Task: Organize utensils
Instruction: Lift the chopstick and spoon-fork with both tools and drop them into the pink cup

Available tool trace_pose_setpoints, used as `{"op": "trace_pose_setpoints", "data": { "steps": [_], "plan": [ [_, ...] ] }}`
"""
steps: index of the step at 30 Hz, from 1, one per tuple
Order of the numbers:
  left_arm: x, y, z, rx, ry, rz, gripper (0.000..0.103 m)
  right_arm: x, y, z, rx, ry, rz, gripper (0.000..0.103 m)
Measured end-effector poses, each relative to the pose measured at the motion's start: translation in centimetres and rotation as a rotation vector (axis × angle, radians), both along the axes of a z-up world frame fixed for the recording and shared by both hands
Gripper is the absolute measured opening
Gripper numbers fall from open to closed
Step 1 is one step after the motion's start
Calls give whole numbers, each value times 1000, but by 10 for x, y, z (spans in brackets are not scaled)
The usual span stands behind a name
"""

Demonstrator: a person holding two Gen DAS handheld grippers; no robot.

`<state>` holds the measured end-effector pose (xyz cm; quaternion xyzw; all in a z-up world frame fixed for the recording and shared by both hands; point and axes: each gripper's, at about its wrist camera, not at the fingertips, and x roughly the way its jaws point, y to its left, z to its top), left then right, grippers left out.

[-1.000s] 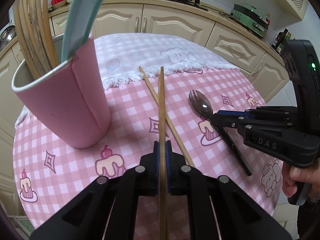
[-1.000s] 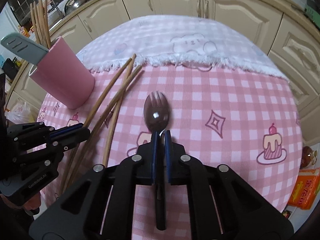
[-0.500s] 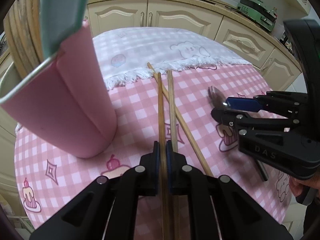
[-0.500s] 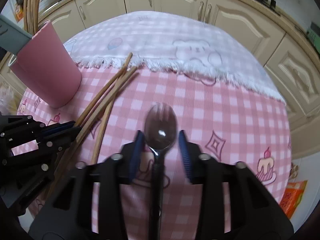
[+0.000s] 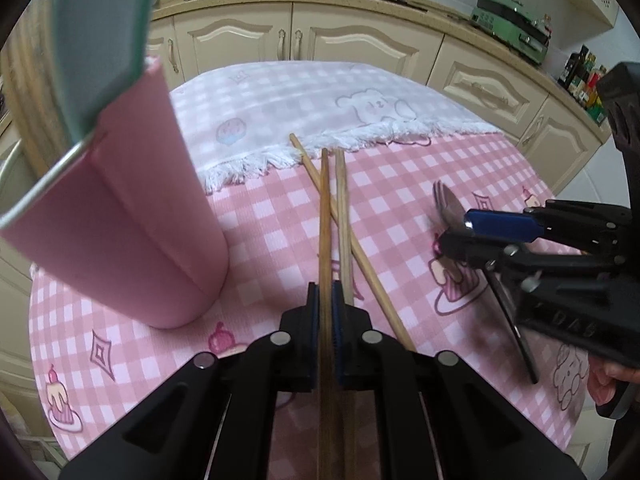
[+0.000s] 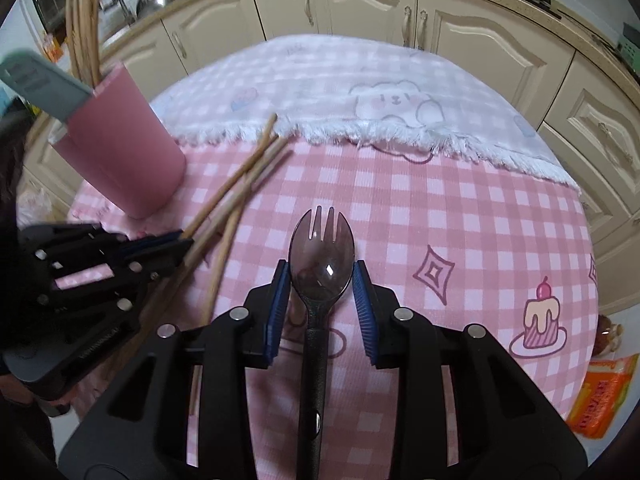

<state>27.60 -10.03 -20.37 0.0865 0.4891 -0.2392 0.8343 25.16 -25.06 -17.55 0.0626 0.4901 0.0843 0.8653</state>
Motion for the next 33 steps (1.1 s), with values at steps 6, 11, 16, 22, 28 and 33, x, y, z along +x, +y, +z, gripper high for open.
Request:
{"op": "trace_pose_setpoints", "data": {
  "steps": [6,11,16,22,28,33],
  "plan": [
    [-27,19,23,-101,-90,2,6,-17,-18,29,139,-133,-34,31],
    [-57,42,53,-194,-232,-20,6,-24,-21,63,219,-263,-30,31],
    [-84,64,89,-285,-383,-33,6,-28,-13,93,240,-364,-9,31],
    [-100,94,134,-393,-520,21,6,-22,-3,116,239,-415,11,31],
    [-87,121,173,-511,-656,132,6,-23,0,149,244,-477,34,31],
    [-54,133,194,-587,-738,209,6,-23,7,193,256,-574,72,31]
  ]
}}
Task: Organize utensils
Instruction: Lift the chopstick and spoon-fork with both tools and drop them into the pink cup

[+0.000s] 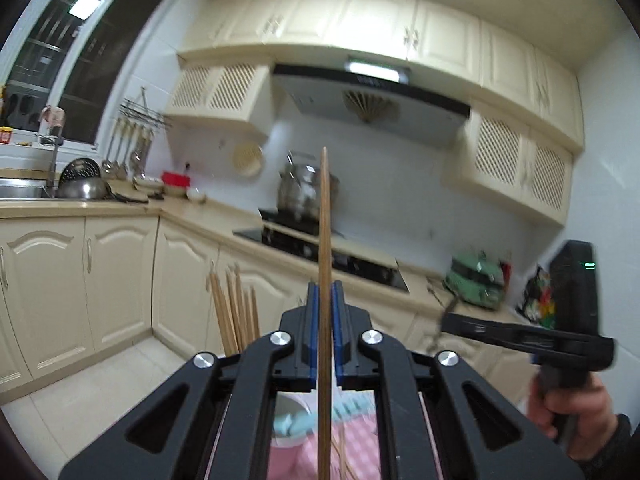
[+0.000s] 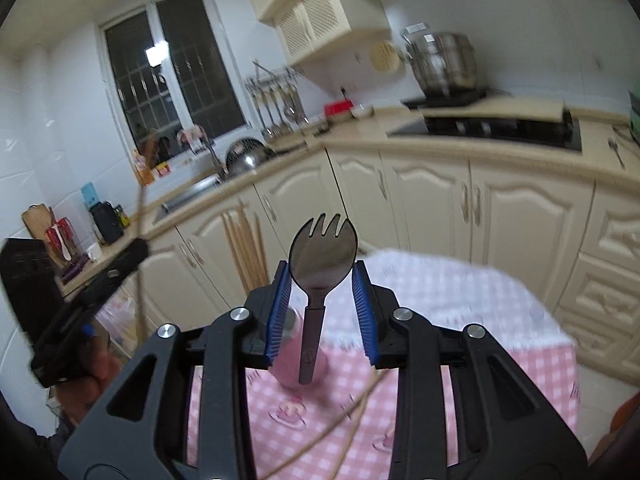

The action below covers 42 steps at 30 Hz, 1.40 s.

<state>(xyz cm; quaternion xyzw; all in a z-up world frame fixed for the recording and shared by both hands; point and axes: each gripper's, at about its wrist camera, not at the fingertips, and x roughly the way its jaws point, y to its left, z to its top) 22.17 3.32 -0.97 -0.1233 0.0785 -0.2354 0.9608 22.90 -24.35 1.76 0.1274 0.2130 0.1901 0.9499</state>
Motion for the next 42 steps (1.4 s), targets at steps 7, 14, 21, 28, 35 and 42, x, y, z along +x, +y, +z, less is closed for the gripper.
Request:
{"op": "trace_pose_setpoints", "data": {
  "steps": [7,14,21,28,35,42],
  "plan": [
    [34,-14,10,18,-61,76,6,20,20,40,-15,-85,38,31],
    [70,-27,-5,35,-60,140,6,59,50,28,-60,-39,94,31],
    [96,-25,-29,10,-24,185,6,83,67,2,-76,27,119,31],
    [104,-26,-53,18,6,182,6,98,80,-15,-123,85,157,32],
    [89,-20,-73,25,49,191,45,98,71,-30,-89,141,154,69],
    [66,-16,-63,70,39,195,79,82,35,-28,-3,129,64,80]
  ]
}}
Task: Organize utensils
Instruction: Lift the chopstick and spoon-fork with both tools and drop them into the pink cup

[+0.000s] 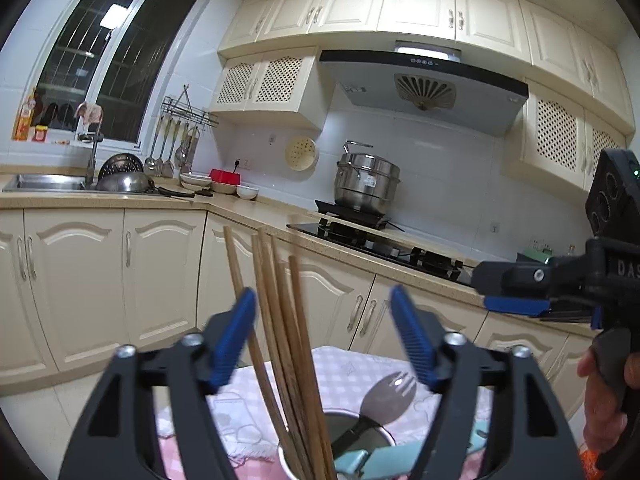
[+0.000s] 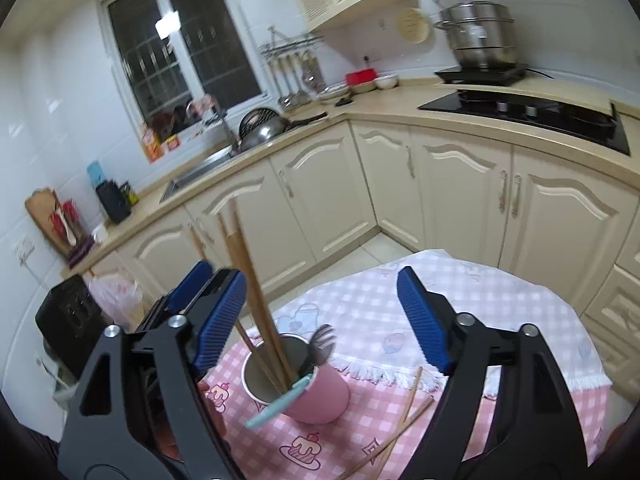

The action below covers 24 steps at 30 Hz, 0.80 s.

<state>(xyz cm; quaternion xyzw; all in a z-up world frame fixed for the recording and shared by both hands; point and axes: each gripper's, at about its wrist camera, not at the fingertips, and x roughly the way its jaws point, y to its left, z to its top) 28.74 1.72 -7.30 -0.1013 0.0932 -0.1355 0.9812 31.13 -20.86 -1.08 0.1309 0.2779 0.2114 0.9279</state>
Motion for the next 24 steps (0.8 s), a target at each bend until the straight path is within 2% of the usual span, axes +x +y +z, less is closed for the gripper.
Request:
{"op": "trace_pose_setpoints", "data": {
  "steps": [3,6,15,24],
  "plan": [
    [-10,1,6,7,-9,9,90,-8,-12,-2,9,6,-35,83],
    [-19,2,11,10,-7,16,93,-13,-23,-6,14,24,-60,84],
    [-49,6,21,59,1,19,93,-31,-44,-29,9,98,-120,85],
    [-73,5,12,94,54,-12,93,-46,-55,-59,-6,181,-144,85]
  ]
}}
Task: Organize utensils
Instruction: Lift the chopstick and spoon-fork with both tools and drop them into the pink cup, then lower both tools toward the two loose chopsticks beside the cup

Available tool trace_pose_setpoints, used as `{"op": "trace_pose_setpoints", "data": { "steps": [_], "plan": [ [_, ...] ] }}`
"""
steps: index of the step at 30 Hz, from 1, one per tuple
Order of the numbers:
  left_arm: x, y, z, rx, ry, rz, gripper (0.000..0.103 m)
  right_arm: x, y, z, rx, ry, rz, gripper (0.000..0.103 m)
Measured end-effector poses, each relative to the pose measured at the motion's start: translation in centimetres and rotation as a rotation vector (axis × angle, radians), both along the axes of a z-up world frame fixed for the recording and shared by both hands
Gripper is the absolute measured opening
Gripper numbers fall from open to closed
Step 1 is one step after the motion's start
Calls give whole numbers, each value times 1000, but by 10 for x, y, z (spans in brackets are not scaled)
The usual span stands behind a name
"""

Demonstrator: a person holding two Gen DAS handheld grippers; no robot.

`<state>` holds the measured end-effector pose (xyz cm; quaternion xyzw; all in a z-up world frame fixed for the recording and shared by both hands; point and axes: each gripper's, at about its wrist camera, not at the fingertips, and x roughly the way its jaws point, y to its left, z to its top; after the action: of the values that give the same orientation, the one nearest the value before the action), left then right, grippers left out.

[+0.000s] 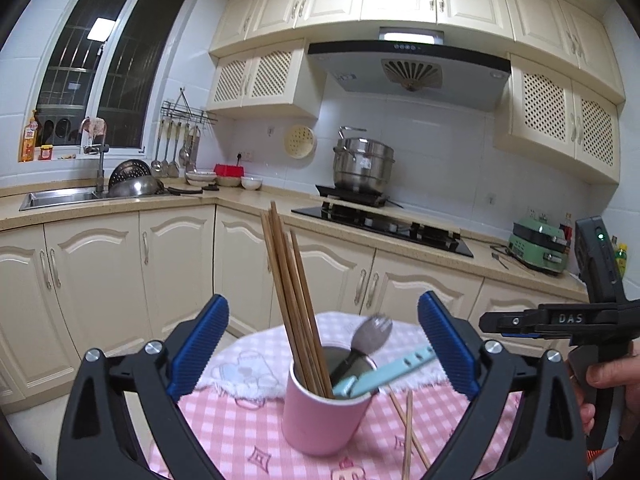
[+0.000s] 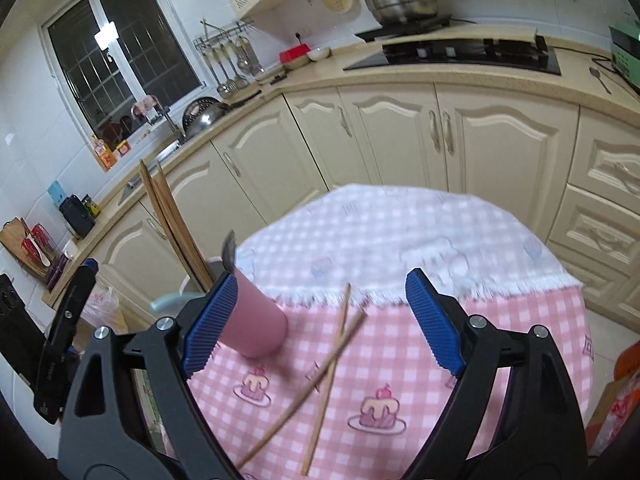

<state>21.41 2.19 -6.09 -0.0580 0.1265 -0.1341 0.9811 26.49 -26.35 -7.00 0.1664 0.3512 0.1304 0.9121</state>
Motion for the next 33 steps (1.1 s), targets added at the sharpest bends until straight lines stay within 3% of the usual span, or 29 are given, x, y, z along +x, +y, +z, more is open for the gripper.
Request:
{"op": "trace_pose_setpoints", "data": {
  "steps": [14,30,33],
  "plan": [
    [-15,-50,-46,146,175,-161,93,-15,-11,-51,-23,130,3,85],
    [19,-125,-110,369,426,-307,93,-14,-33,-78,-22,202,-27,85],
    [34,-136,-120,380,492,-319,80,-12,-34,-82,-20,215,-27,85]
  ]
}}
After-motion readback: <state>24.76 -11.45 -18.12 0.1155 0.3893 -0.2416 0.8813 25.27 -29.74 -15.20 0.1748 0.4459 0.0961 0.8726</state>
